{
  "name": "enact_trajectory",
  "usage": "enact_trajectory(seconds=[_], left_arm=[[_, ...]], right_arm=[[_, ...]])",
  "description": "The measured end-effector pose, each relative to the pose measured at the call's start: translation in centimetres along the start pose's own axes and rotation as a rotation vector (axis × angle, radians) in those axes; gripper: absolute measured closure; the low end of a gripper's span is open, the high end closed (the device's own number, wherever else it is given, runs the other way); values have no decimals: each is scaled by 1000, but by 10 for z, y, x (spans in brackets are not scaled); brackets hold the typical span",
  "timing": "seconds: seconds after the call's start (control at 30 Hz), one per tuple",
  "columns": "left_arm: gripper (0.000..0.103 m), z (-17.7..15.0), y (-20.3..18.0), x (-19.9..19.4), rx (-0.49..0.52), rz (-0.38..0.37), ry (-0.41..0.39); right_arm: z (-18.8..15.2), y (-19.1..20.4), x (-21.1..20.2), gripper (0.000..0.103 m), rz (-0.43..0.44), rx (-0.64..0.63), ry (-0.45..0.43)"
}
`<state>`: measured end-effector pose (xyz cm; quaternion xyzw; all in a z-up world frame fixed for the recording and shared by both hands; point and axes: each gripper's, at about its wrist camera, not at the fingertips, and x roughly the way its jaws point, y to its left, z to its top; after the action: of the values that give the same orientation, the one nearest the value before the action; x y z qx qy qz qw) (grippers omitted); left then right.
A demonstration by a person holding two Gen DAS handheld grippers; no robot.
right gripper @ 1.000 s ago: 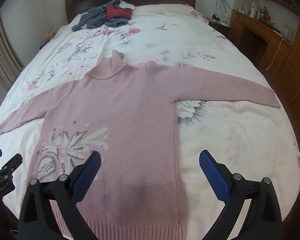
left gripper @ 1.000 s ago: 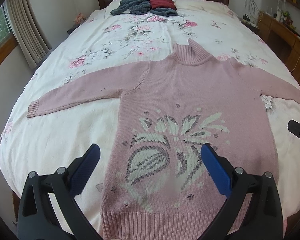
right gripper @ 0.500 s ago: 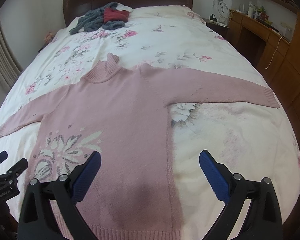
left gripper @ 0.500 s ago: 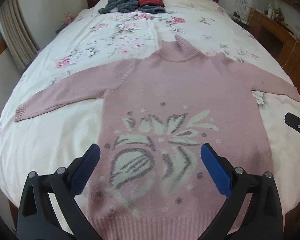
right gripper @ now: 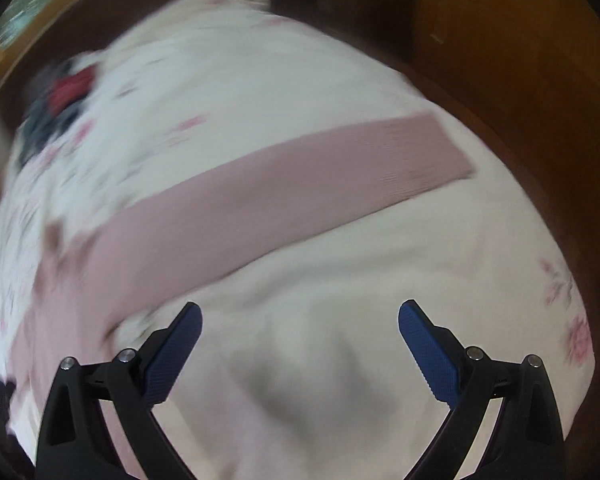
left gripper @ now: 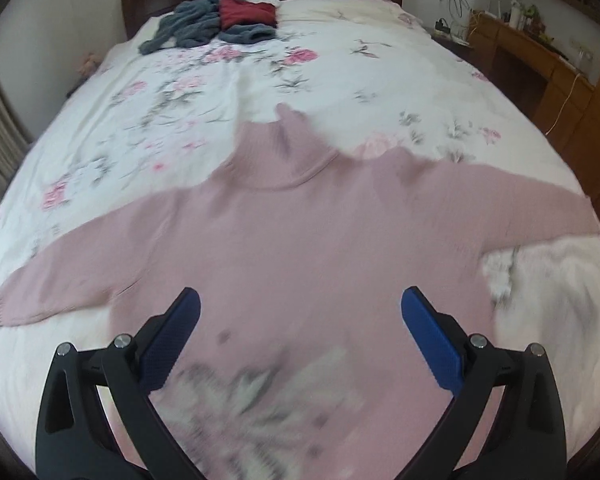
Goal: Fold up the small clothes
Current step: 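Grasp the ribbed cuff of a pink sweater sleeve with the right gripper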
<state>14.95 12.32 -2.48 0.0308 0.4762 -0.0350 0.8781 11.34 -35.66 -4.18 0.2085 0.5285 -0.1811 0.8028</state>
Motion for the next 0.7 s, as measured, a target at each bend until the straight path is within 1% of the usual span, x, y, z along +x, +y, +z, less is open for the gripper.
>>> enact_trajectory(seconds=[0.03, 0.1, 0.17, 0.23, 0.27, 0.3, 0.33, 0.43, 0.47, 0.5, 0.53, 0.57, 0.6, 0.67, 0.7], left_arm=[[3, 10, -8, 9, -10, -11, -2], [3, 21, -21, 22, -20, -28, -9], [3, 28, -32, 34, -21, -31, -13], [3, 34, -41, 45, -24, -38, -11], [3, 36, -45, 50, -25, -40, -9], [3, 38, -50, 56, -22, -40, -4], [3, 37, -50, 60, -18, -40, 0], [3, 36, -57, 69, 2, -27, 3], [3, 35, -57, 72, 8, -21, 3], [3, 33, -56, 72, 10, -21, 5], [3, 33, -56, 74, 13, -17, 8], [3, 32, -55, 76, 12, -15, 12], [3, 32, -54, 77, 8, -14, 14], [3, 30, -50, 78, -2, -16, 18], [3, 30, -49, 77, -6, -18, 20]], right_arm=[[18, -20, 14, 4, 3, 46, 29], [41, -44, 33, 4, 22, 106, 59], [63, -64, 56, 5, 23, 148, 89], [73, -77, 72, 7, 28, 180, 109], [78, -83, 79, 10, 39, 206, 112], [82, -87, 87, 10, 68, 225, 116], [84, -89, 93, 10, 78, 229, 124], [91, -92, 107, 11, 57, 224, 129], [92, -92, 108, 14, 49, 222, 118], [93, -89, 109, 20, 35, 218, 103], [94, -89, 109, 23, 26, 218, 96], [91, -88, 107, 35, 18, 220, 91], [91, -87, 106, 54, 10, 215, 80], [93, -84, 105, 74, 28, 198, 75], [92, -89, 104, 82, 41, 198, 70]])
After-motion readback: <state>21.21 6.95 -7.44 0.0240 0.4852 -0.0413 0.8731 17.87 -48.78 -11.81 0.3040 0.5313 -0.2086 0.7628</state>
